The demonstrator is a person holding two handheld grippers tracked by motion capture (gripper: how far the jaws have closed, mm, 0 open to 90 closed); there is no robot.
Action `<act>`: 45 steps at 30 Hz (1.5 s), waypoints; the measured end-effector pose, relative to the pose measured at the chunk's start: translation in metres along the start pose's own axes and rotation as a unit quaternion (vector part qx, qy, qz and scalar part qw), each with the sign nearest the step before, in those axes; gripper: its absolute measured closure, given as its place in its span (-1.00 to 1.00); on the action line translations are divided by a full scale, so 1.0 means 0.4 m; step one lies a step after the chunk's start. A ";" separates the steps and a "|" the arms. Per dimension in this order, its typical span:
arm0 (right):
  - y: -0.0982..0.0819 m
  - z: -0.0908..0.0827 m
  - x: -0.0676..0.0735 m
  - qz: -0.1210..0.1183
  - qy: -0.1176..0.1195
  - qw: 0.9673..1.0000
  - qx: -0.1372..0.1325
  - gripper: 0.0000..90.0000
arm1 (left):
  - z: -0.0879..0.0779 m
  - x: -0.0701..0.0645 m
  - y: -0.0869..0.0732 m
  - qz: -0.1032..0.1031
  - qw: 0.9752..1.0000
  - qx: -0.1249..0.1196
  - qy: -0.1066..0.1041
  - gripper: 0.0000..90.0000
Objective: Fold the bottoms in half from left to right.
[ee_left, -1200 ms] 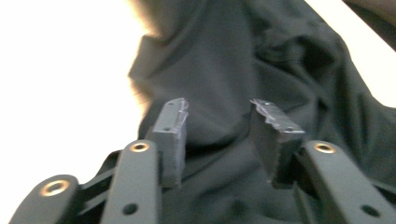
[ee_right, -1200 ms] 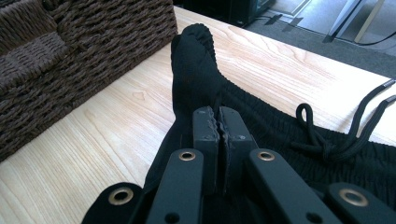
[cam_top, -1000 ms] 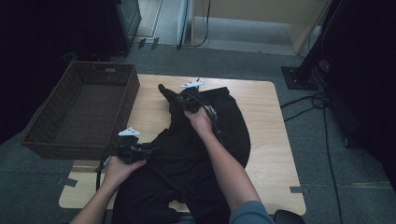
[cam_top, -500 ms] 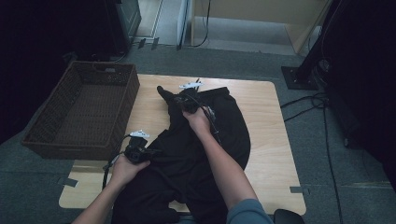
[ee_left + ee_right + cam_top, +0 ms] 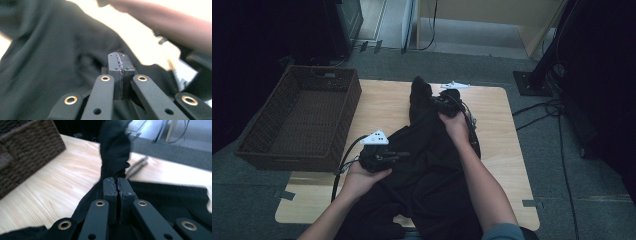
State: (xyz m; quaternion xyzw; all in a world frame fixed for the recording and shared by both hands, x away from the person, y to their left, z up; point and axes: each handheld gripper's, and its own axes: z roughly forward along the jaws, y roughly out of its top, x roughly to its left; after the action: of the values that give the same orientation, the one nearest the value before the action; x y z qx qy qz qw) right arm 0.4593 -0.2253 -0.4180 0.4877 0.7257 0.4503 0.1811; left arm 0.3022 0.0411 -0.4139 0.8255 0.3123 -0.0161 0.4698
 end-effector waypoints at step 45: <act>-0.117 -0.073 -0.169 0.048 -0.022 0.998 0.028 0.92 | 0.149 -0.034 0.022 0.006 0.989 0.011 -0.145 1.00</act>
State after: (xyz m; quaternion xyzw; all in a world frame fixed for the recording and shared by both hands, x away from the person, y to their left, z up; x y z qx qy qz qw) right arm 0.4446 -0.3036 -0.4533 0.5368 0.7094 0.4273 0.1614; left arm 0.3120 -0.0156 -0.4361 0.8216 0.2355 -0.1365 0.5008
